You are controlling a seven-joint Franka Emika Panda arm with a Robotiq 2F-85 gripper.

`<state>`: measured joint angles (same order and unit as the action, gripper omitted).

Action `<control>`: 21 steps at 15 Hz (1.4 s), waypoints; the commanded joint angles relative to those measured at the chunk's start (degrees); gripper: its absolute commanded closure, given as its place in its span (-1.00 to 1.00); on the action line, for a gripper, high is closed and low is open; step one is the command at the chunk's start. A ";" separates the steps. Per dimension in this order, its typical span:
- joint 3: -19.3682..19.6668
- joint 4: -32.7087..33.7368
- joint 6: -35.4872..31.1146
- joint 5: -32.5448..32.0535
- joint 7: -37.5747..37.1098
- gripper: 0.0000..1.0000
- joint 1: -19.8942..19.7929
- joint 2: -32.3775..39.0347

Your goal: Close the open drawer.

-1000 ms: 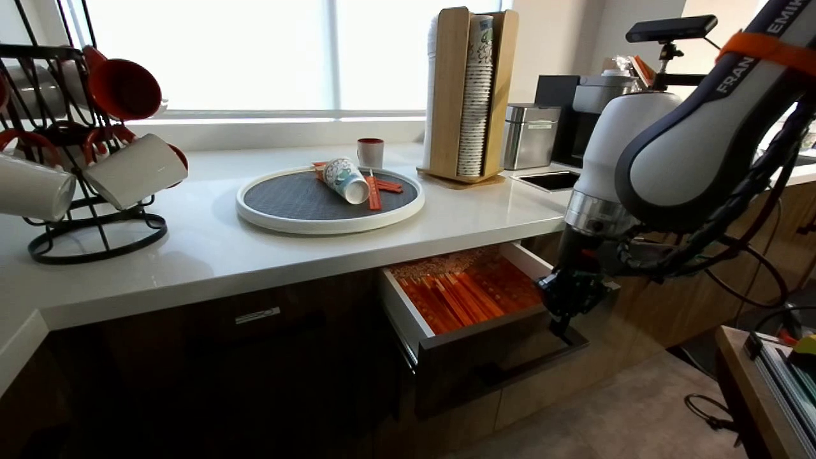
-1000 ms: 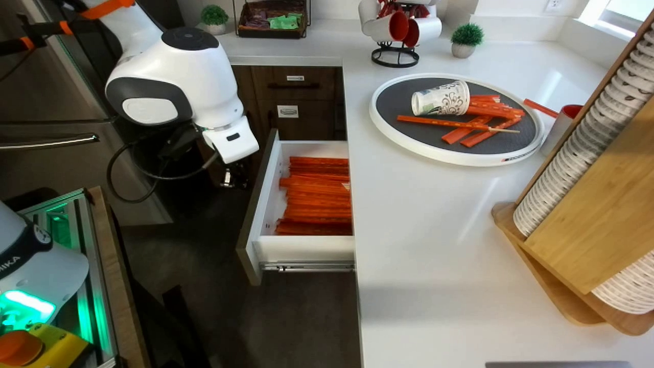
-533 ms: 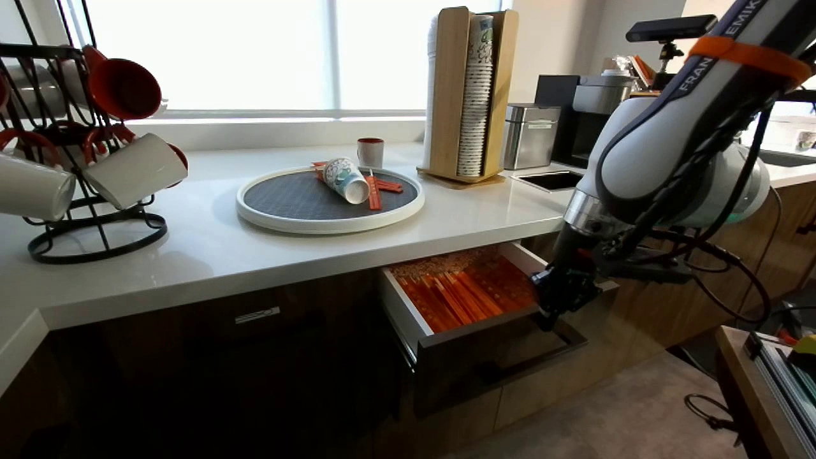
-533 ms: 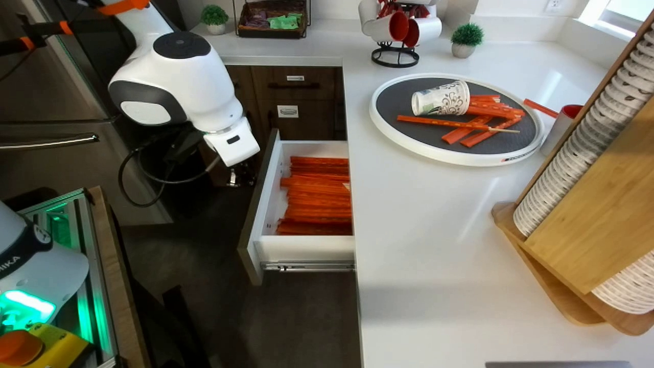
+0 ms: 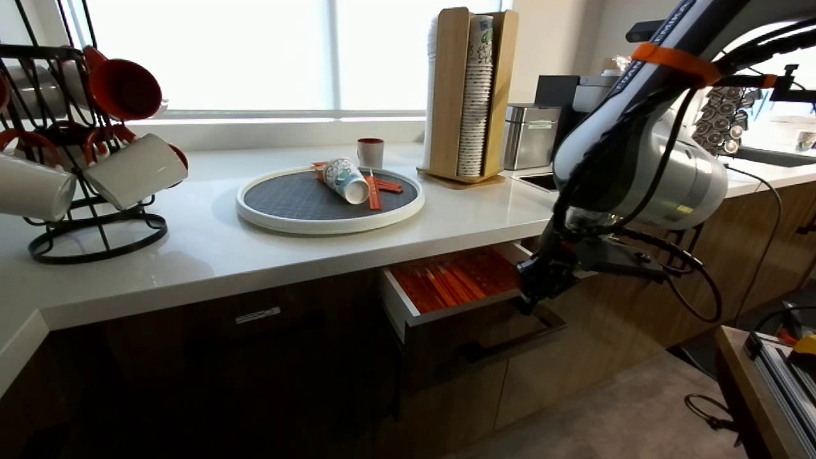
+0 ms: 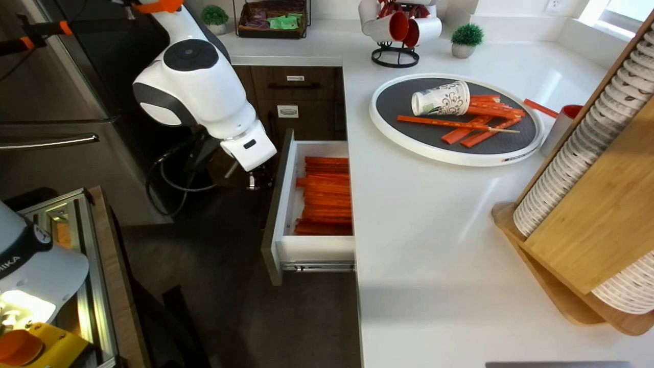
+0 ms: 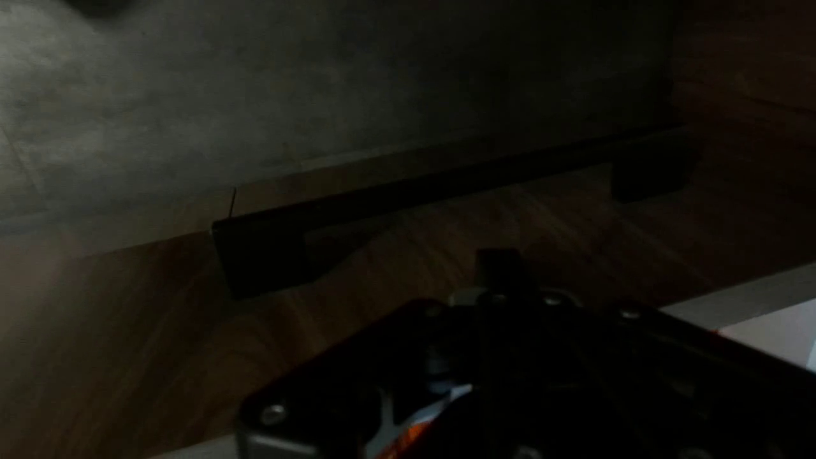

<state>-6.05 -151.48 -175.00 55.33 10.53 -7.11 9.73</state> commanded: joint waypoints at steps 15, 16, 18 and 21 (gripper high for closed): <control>-11.42 13.21 -11.79 11.07 11.27 1.00 -10.81 9.82; -14.09 15.56 -12.72 11.98 12.16 1.00 -13.46 11.19; -18.52 19.40 -14.69 12.05 12.69 1.00 -18.33 14.75; -25.10 24.20 -19.69 7.90 12.77 1.00 -26.76 22.03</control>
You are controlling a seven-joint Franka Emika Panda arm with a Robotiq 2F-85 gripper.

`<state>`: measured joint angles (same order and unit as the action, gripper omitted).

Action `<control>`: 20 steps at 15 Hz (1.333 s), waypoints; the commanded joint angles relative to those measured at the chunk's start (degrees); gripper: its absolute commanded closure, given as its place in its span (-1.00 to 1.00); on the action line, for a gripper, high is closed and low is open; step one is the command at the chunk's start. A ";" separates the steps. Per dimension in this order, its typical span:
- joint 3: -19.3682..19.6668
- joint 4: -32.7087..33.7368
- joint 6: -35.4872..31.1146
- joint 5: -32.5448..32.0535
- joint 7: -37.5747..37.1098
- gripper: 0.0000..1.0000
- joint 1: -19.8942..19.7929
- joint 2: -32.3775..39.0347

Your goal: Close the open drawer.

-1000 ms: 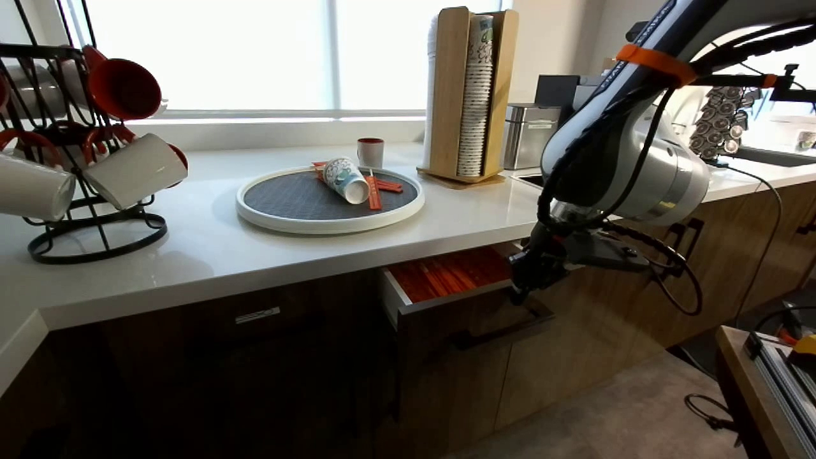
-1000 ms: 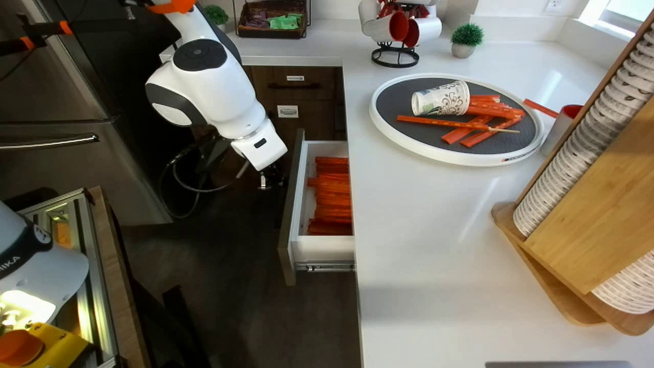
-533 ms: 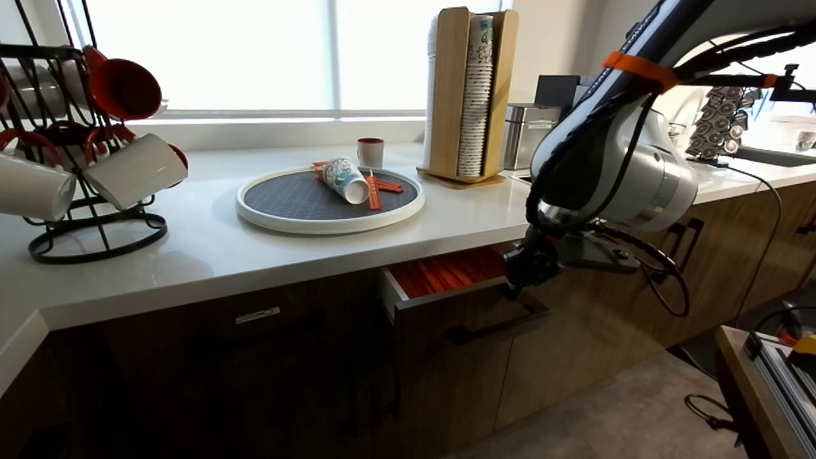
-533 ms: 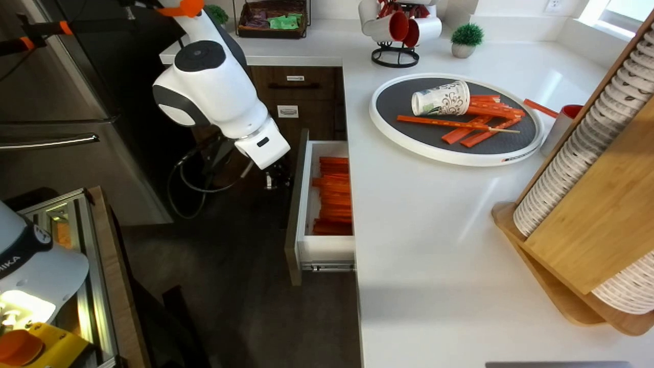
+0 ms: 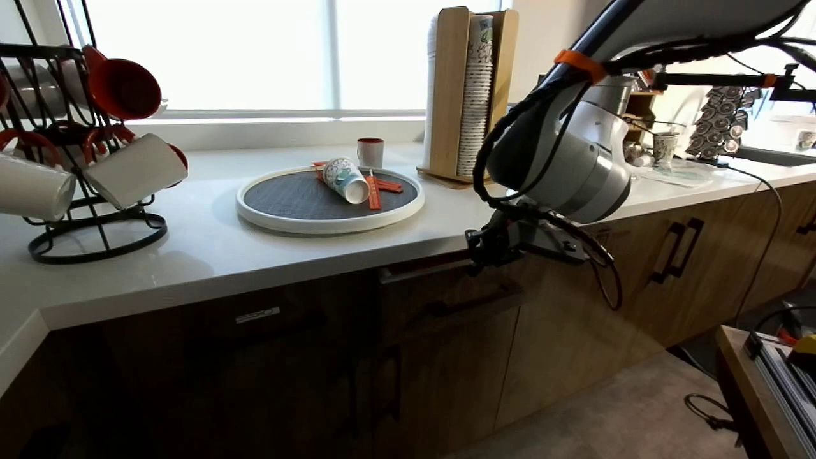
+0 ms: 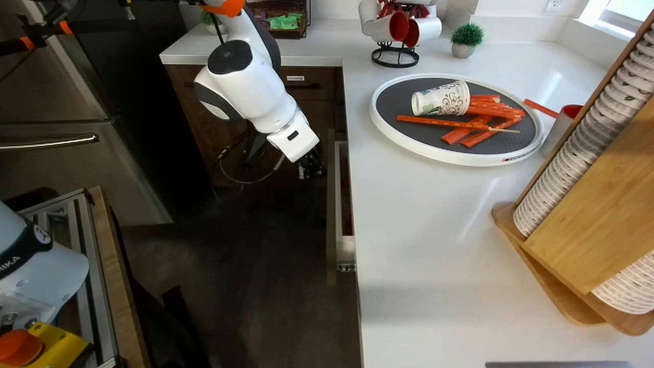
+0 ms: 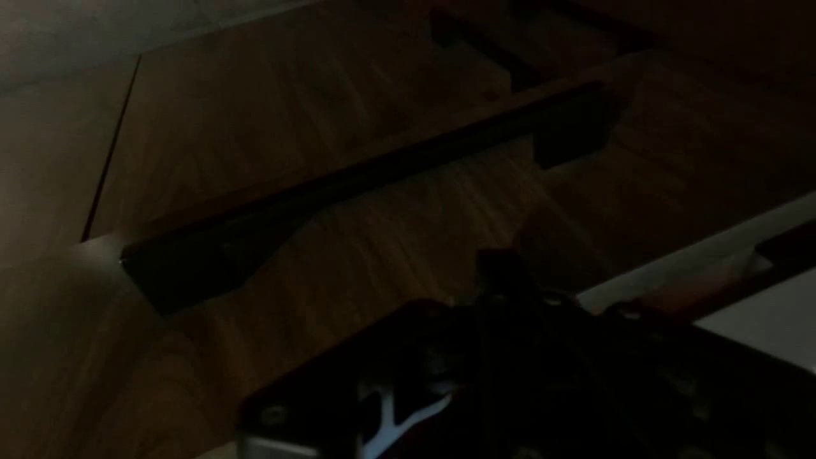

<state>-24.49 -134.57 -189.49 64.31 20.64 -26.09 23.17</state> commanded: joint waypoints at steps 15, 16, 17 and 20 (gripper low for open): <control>-13.24 -2.72 -3.81 -9.46 3.07 1.00 -17.61 3.92; -15.29 -3.15 -4.89 -10.56 3.00 1.00 -18.88 2.69; -15.16 -4.23 -4.10 -9.80 2.93 1.00 -18.18 0.25; -11.15 -10.47 3.86 -6.80 4.19 1.00 -14.04 -9.87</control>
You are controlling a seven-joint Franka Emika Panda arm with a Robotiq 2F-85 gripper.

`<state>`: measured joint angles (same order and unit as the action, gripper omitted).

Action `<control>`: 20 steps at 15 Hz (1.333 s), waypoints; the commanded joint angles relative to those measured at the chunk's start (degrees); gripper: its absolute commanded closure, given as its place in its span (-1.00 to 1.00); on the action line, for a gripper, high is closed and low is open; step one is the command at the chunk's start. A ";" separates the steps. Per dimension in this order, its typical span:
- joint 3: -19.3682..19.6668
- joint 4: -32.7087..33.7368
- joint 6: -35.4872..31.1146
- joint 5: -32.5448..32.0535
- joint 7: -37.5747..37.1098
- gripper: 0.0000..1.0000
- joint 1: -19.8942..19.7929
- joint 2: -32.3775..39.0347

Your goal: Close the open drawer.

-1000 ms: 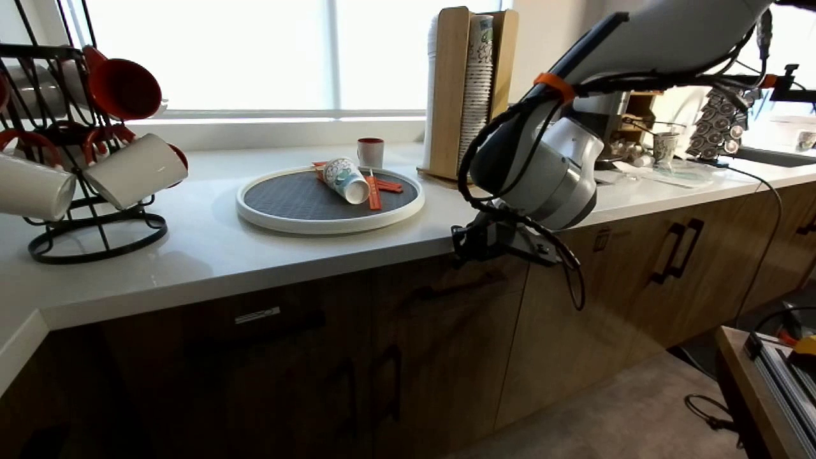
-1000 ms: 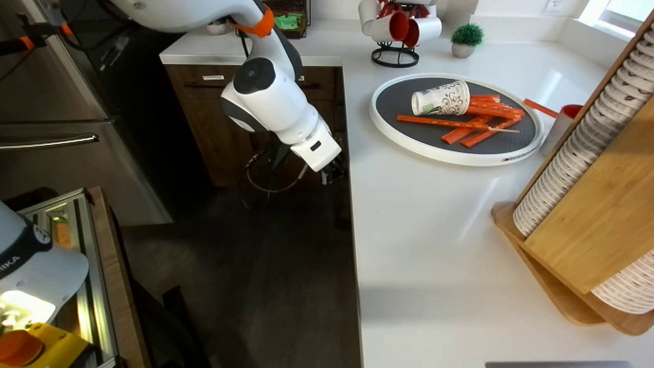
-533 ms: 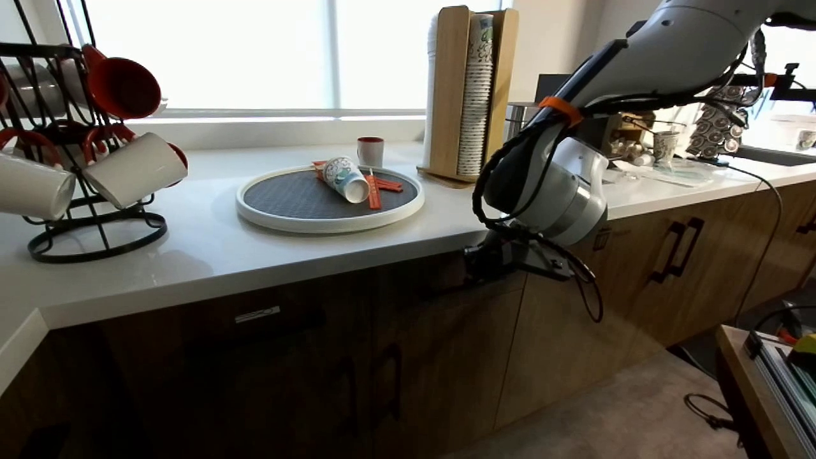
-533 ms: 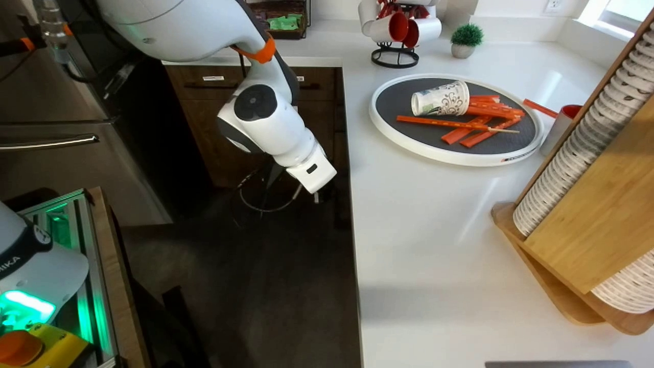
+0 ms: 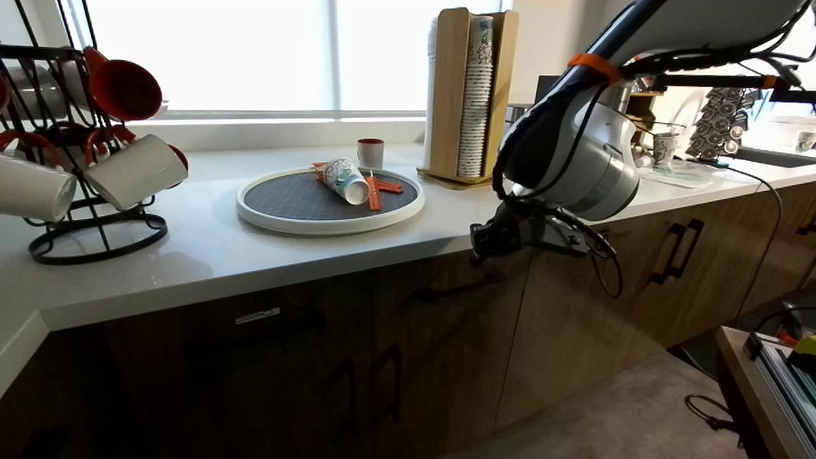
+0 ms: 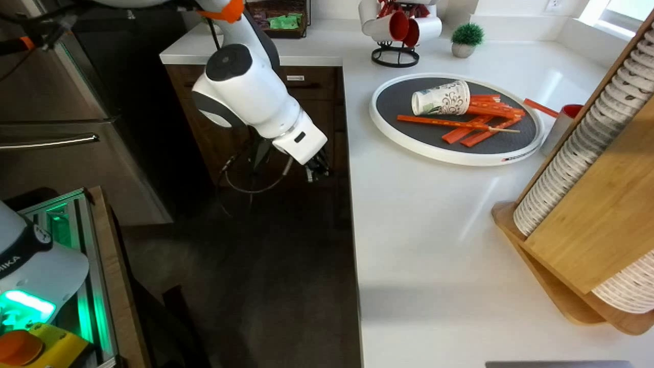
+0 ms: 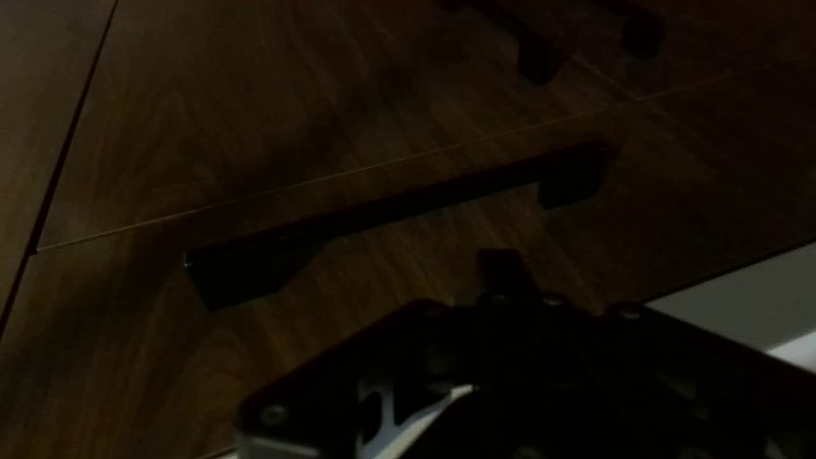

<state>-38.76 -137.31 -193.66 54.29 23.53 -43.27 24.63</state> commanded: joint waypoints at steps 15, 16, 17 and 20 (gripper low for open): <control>23.56 -9.12 60.91 -47.29 -19.80 -1.00 13.93 -52.10; 25.68 -6.85 64.41 -52.02 -22.87 -1.00 15.81 -52.96; 27.01 -4.27 69.48 -56.56 -26.86 -1.00 17.28 -53.25; 31.81 3.44 84.52 -60.25 -30.55 -0.99 23.16 -50.66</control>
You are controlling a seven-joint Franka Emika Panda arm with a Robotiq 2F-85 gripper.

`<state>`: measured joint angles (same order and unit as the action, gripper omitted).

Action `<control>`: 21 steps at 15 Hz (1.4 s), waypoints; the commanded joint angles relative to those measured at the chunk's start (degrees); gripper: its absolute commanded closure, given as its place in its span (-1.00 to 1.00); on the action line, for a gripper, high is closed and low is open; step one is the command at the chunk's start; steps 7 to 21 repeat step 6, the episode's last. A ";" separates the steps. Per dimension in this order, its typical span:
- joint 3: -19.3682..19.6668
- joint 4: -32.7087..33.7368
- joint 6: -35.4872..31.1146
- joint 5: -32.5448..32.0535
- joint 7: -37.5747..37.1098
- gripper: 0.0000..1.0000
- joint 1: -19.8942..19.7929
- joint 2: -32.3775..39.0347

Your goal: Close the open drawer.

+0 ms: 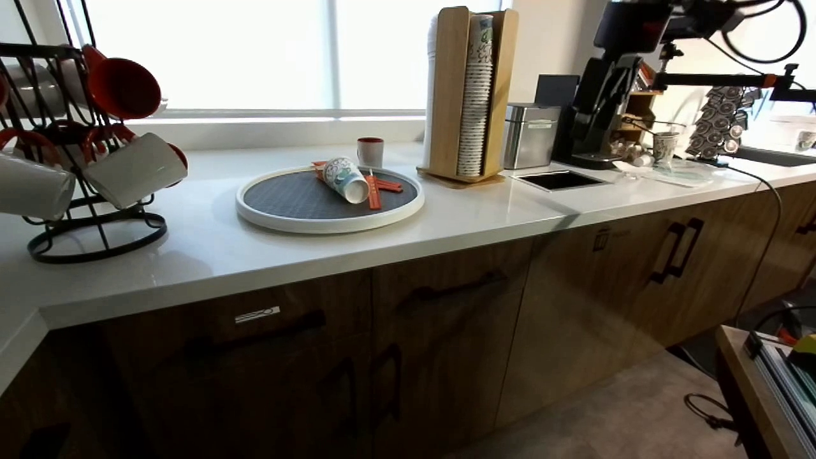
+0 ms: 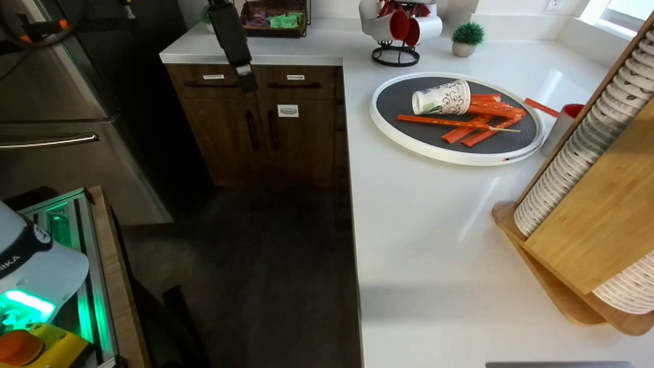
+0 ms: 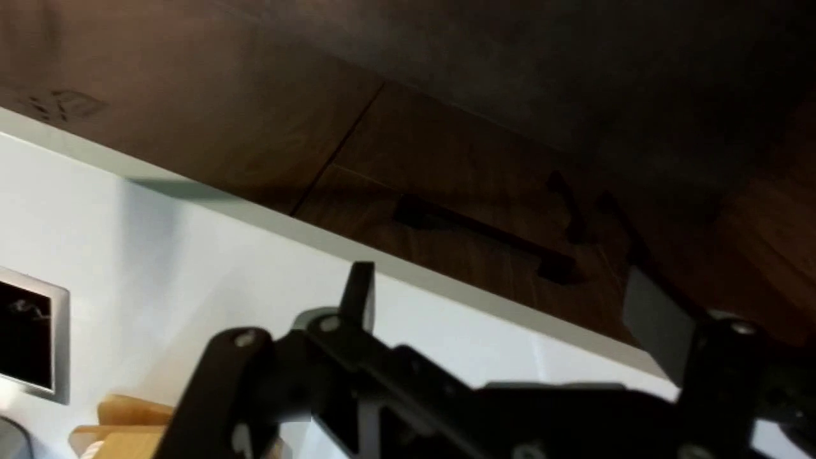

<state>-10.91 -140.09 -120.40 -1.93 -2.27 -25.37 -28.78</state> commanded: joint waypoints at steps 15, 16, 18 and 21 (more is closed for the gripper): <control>8.30 7.76 14.49 -4.03 -5.67 -1.00 10.19 1.95; 8.30 7.76 14.49 -4.03 -5.67 -1.00 10.19 1.95; 8.30 7.76 14.49 -4.03 -5.67 -1.00 10.19 1.95; 8.30 7.76 14.49 -4.03 -5.67 -1.00 10.19 1.95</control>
